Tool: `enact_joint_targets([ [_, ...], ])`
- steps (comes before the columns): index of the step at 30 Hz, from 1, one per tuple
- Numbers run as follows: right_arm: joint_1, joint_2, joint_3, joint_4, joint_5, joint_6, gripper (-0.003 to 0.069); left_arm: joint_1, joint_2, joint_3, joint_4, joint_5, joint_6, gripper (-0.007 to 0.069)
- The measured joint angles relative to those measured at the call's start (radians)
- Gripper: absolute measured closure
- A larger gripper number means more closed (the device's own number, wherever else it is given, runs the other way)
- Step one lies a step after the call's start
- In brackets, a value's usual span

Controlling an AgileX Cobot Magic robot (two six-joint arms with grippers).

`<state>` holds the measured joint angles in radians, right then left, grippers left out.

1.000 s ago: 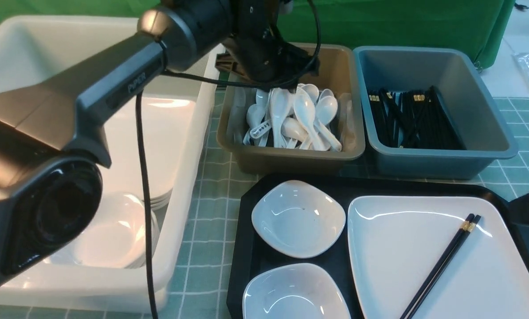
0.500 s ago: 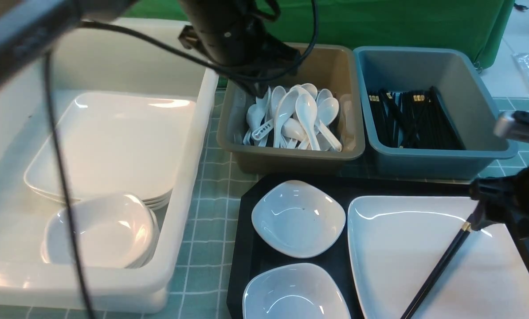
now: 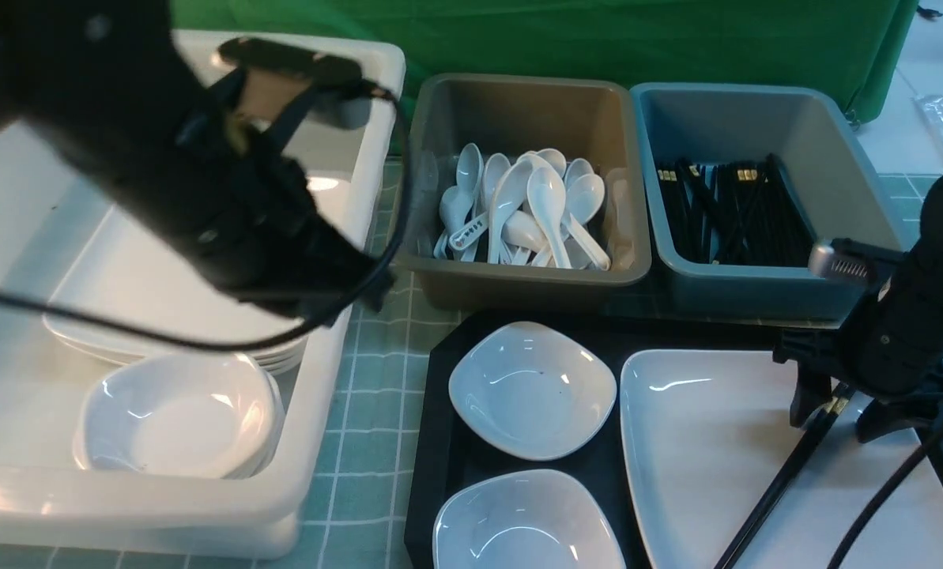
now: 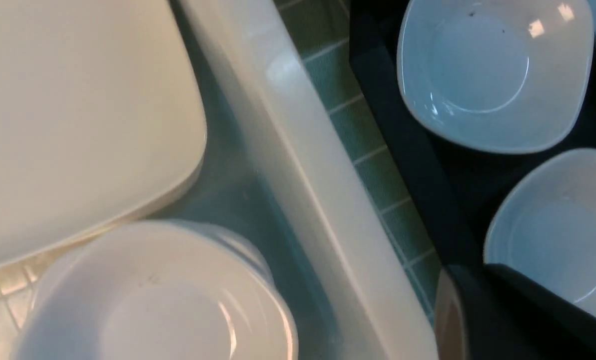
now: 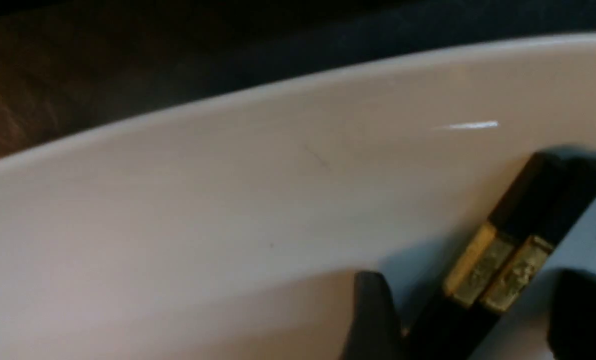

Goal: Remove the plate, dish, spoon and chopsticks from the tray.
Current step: Use the right arm to grab a pair of chopsticks from the plate

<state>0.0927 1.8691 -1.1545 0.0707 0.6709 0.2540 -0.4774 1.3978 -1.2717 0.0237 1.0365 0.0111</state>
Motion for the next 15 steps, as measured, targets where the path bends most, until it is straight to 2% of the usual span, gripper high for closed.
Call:
enact_joint_targets([
  [1, 0.000, 0.001, -0.002, 0.000, 0.000, 0.000, 0.0256, 0.000, -0.022, 0.016, 0.000, -0.002, -0.004, 0.0617],
  [5, 0.003, 0.005, -0.005, -0.002, 0.003, -0.018, 0.0494, 0.000, -0.076, 0.057, 0.000, -0.006, -0.011, 0.0617],
  [6, 0.008, 0.003, -0.005, 0.000, 0.004, -0.023, 0.0511, 0.000, -0.089, 0.061, 0.000, -0.009, -0.011, 0.0617],
  [12, 0.030, -0.047, -0.005, 0.010, 0.042, -0.047, 0.0497, 0.000, -0.105, 0.062, 0.000, -0.014, -0.021, 0.0616],
  [15, 0.049, -0.159, -0.005, 0.009, 0.047, -0.061, 0.0497, 0.000, -0.105, 0.062, 0.000, -0.016, -0.022, 0.0616],
])
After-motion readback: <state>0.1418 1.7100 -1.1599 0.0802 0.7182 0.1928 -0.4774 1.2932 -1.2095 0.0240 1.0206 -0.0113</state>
